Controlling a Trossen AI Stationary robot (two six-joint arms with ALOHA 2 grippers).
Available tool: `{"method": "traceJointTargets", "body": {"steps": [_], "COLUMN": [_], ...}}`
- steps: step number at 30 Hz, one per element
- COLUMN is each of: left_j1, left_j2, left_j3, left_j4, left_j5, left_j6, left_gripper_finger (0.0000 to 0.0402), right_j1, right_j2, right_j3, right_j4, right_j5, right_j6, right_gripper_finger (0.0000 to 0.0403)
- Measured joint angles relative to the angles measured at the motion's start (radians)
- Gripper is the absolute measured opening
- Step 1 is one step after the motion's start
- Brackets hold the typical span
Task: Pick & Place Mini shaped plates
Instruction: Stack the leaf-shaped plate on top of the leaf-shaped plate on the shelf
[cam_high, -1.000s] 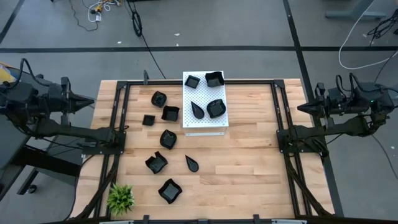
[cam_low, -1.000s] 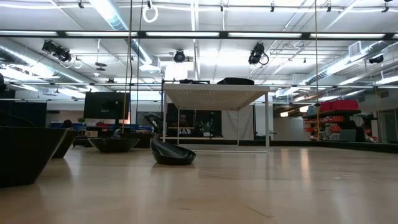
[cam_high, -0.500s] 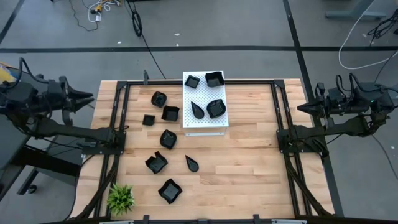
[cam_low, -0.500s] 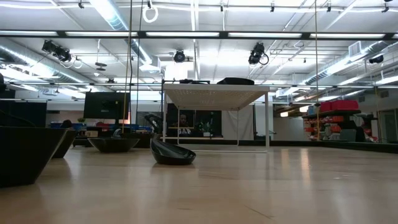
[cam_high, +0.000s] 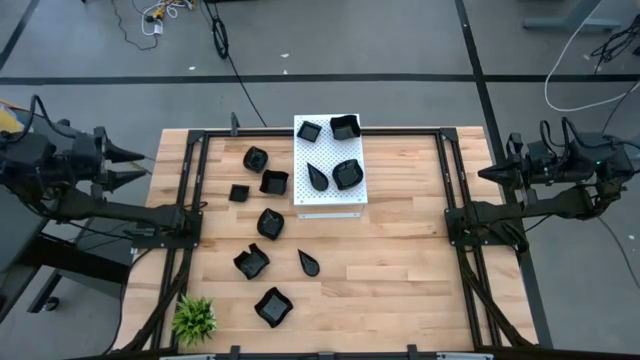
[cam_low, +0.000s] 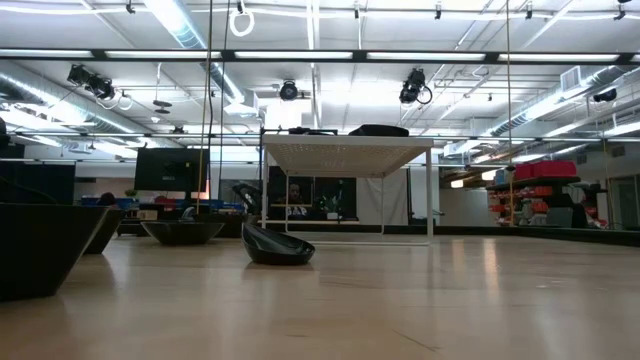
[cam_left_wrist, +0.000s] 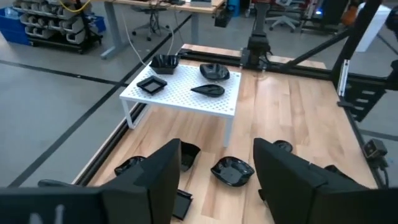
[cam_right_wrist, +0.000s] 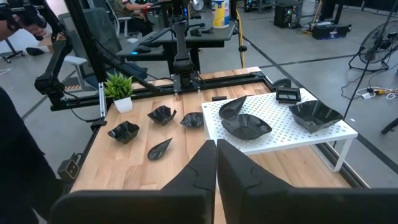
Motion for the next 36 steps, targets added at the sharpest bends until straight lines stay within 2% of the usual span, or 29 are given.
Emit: {"method": "traceJointTargets", "body": {"steps": [6,9,16,21,29,36], "left_j1": [0.000,0.000,0.000,0.000,0.000,0.000], "left_j2": [0.045,0.080,0.158,0.191,0.197,0.196], "left_j3": [-0.002,-0.002,-0.002,-0.005,-0.102,-0.204], "left_j4": [-0.036,-0.042,-0.044,-0.047,-0.047,0.034], "left_j5": [-0.005,-0.040,-0.133,-0.135,-0.157,-0.161], "left_j6": [0.057,0.049,-0.076,-0.183,-0.264,-0.282], "left_gripper_finger": [0.0208,0.0208,0.0209,0.0209,0.0209,0.0209], "right_j1": [0.000,0.000,0.000,0.000,0.000,0.000], "right_j2": [0.000,0.000,0.000,0.000,0.000,0.000], "right_j3": [0.000,0.000,0.000,0.000,0.000,0.000], "right_j4": [0.000,0.000,0.000,0.000,0.000,0.000], "right_j5": [0.000,0.000,0.000,0.000,0.000,0.000], "right_j6": [0.000,0.000,0.000,0.000,0.000,0.000], "right_gripper_finger": [0.0019,0.0019,0.0019,0.0019,0.0019,0.0019]}}
